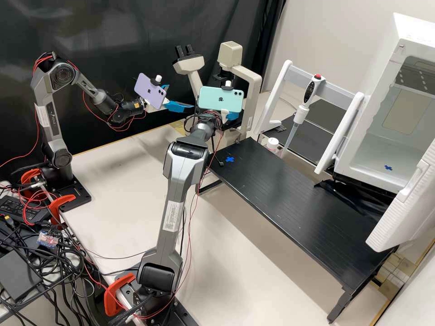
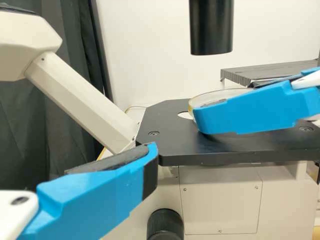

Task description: Move the petri dish to the microscope

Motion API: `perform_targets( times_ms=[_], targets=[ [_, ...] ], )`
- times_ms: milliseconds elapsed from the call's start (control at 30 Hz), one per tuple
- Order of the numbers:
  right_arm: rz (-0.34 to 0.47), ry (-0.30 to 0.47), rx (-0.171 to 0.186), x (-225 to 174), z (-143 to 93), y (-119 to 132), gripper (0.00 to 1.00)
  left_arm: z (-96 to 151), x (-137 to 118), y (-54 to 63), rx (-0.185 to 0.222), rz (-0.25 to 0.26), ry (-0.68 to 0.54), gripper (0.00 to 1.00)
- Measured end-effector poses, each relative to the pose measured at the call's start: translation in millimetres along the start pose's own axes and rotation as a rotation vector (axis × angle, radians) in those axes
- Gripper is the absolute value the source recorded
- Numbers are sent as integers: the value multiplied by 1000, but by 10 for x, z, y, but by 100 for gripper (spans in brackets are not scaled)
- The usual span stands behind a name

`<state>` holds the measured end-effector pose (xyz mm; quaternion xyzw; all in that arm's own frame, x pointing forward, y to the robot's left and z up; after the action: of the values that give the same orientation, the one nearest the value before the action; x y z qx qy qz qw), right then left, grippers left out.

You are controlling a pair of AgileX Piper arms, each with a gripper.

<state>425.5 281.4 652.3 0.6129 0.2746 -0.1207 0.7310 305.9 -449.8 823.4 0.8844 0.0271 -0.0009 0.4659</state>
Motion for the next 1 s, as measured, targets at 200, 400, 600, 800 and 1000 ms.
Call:
perform_targets(
  times_ms=[200,400,600,800,1000],
  targets=[
    [-7,-5,19,2,27,-33,0,0,0,0,0,0,0,100],
    [-6,-4,9,2,26,-32,0,0,0,0,0,0,0,100],
    [-12,0,9,2,23,-37,0,0,0,0,0,0,0,100],
    [-13,14,6,1,-7,-28,100,0,0,0,0,0,0,100],
    [-20,23,-31,-1,-32,-50,100,0,0,0,0,0,0,100]
  ],
)
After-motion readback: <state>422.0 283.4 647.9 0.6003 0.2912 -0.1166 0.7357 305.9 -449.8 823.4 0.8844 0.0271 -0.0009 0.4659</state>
